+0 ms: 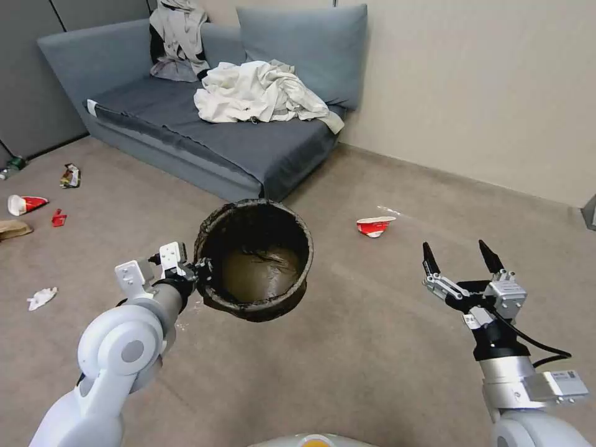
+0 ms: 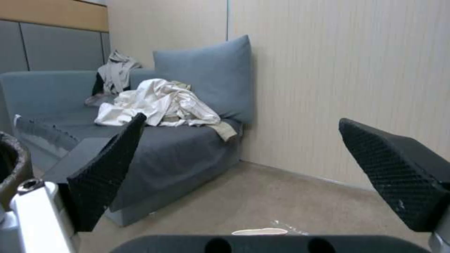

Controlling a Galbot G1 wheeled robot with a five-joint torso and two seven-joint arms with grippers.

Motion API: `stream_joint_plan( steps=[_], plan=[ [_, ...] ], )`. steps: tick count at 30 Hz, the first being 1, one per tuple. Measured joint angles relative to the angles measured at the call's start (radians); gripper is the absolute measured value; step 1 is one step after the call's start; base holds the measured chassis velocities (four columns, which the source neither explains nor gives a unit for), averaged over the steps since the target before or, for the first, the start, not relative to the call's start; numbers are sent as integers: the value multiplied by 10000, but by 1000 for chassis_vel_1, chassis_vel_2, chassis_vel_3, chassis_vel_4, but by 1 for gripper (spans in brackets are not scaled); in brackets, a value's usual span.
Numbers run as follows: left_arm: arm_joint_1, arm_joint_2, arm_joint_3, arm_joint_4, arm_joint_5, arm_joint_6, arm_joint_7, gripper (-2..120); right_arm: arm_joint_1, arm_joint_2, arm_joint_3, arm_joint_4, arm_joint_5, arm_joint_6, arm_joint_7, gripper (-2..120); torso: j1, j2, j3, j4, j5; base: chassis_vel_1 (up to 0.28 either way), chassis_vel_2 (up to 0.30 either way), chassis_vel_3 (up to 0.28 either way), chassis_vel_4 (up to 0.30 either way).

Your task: Pick up the trash can from the floor.

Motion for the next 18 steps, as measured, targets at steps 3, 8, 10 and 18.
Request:
stream_joint_plan(
  steps=[3, 8, 10, 18],
  plan=[
    [0, -75, -3, -3, -15, 21, -11, 2, 3, -2, 3, -4, 6, 6, -1, 100, -1, 0, 0, 0, 0, 0, 0, 0, 0],
    [5, -161, 24, 13, -2, 27, -11, 2, 23, -6, 3, -40, 10, 9, 0, 100, 0, 0, 0, 0, 0, 0, 0, 0, 0],
    [5, -169, 25, 20, 5, 36, -10, 2, 26, -7, 3, -44, 11, 9, 0, 100, 0, 0, 0, 0, 0, 0, 0, 0, 0],
    [20, -223, 33, 78, 67, 50, 22, 2, 12, 22, 4, -71, 11, 47, -23, 100, 0, 0, 0, 0, 0, 0, 0, 0, 0]
  ],
)
